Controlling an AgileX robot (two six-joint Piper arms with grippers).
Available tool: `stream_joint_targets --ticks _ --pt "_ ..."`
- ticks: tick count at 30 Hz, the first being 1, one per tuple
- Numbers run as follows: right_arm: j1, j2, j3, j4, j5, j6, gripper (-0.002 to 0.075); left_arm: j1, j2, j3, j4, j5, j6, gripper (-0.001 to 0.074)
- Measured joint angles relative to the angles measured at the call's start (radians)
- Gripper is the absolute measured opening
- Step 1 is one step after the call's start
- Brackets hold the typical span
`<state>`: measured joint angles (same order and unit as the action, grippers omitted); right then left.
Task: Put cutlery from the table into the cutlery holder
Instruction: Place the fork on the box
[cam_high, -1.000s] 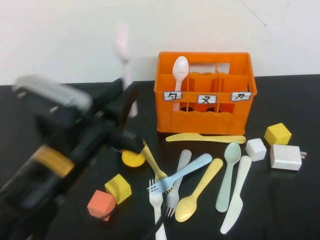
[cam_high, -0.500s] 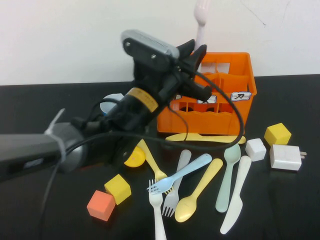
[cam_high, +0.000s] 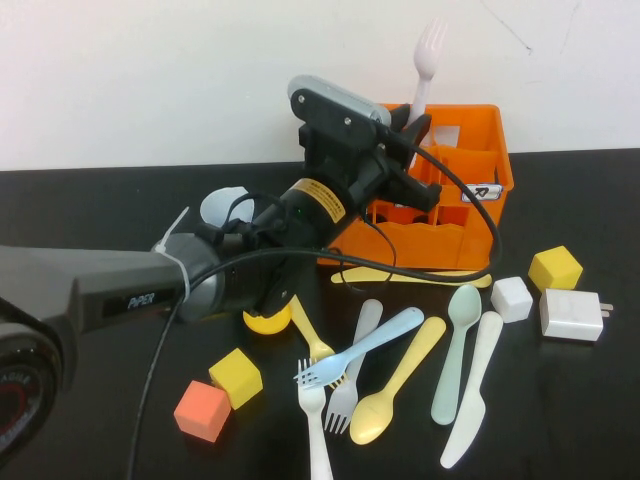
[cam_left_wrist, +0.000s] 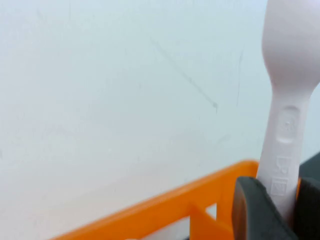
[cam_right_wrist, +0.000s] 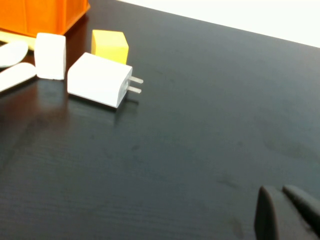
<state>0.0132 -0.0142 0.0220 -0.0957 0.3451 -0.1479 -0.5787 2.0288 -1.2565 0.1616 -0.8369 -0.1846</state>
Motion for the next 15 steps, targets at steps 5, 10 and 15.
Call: stream_joint_targets --ticks 5,10,15 --pt "0.000 0.000 0.000 0.000 0.000 0.000 -0.0003 0.000 0.004 0.000 0.002 0.035 0.004 0.0213" --pt "0.000 0.000 0.000 0.000 0.000 0.000 -0.0003 0.000 0.004 0.000 0.002 0.050 0.004 0.0307" --pt "0.000 0.000 0.000 0.000 0.000 0.000 -0.0003 0.000 -0.023 0.000 0.057 0.064 -0.002 0.0318"
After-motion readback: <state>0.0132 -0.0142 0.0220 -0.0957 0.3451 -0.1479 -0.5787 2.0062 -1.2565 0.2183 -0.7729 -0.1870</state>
